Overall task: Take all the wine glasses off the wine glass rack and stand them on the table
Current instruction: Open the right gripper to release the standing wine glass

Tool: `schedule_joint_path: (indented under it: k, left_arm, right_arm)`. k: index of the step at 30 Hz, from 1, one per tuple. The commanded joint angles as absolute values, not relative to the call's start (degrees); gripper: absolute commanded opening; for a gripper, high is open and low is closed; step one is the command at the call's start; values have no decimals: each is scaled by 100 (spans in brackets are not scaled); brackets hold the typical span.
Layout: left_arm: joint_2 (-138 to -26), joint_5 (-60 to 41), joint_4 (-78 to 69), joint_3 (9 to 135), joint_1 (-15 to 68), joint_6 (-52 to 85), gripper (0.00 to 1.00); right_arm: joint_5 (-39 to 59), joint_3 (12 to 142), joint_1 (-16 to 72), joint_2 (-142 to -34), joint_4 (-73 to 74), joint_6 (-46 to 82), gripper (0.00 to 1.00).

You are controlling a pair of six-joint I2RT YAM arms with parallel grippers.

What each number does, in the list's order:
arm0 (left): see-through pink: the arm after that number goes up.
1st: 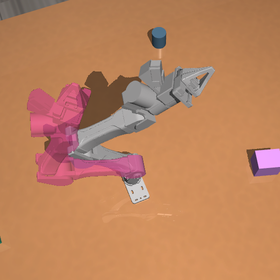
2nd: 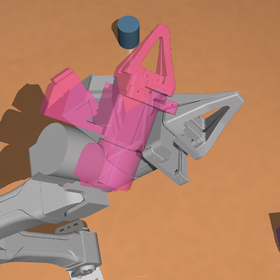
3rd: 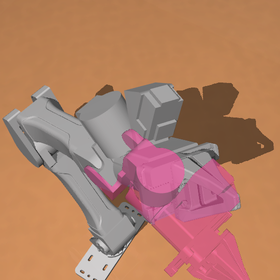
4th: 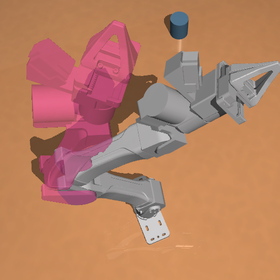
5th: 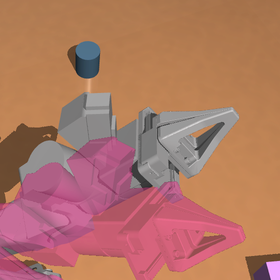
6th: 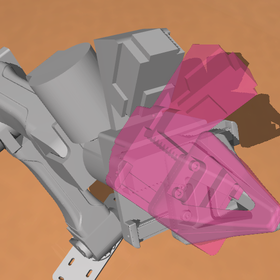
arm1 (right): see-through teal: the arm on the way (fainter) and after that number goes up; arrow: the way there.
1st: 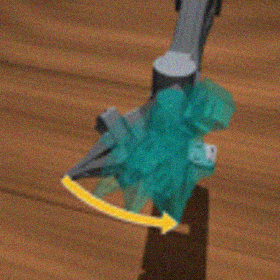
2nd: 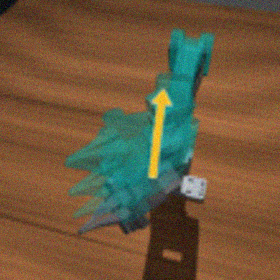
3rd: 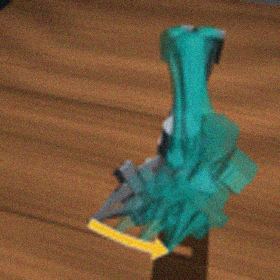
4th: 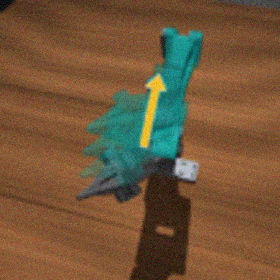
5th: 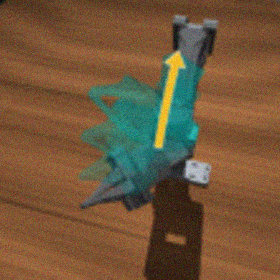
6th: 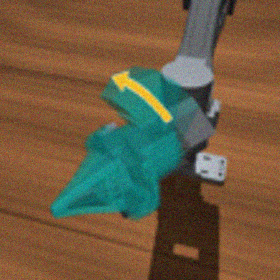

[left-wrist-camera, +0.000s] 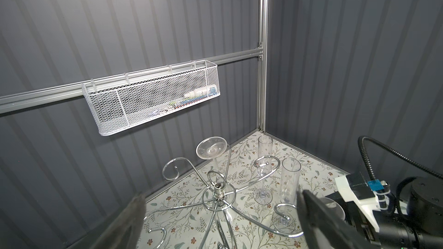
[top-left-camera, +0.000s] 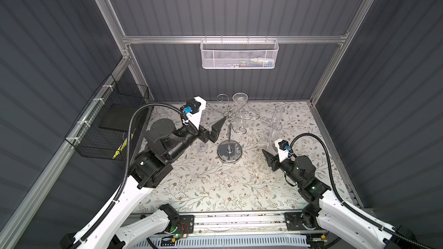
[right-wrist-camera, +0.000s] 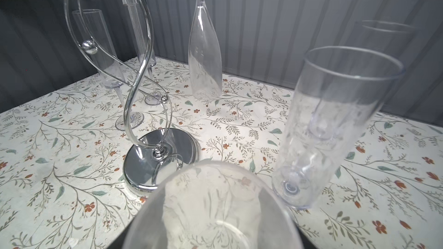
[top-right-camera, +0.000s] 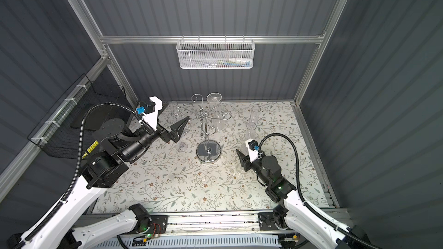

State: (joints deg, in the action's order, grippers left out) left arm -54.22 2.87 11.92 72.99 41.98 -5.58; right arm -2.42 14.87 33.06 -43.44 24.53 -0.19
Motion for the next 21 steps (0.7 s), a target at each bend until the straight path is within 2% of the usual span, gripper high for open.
schedule_joint_path:
  k: [1,9,11,15,18,21]
  left_arm:
    - [-5449,307,1092,7427,4226,-659,100]
    - [-5502,341,1070,7427,4223,-685,100]
    - [-5511,366,1072,7427,4225,-683,100]
    - [-5502,404,1055,7389,4228,-692,100]
    - [-5487,463,1055,7381,4225,-709,100]
    - [-5452,572,1046,7359,4227,-744,100]
  right_arm:
    - [-388,1391,3329,-4432,3119,-184,43]
    - [-327,1362,3326,-4605,3076,-176,48]
    - [-303,1380,3330,-4614,3020,-187,55]
    - [-251,1450,3329,-4623,2840,-181,75]
    - [-222,1495,3330,-4570,2783,-158,98]
    - [-90,1793,3328,-4269,2369,-152,99]
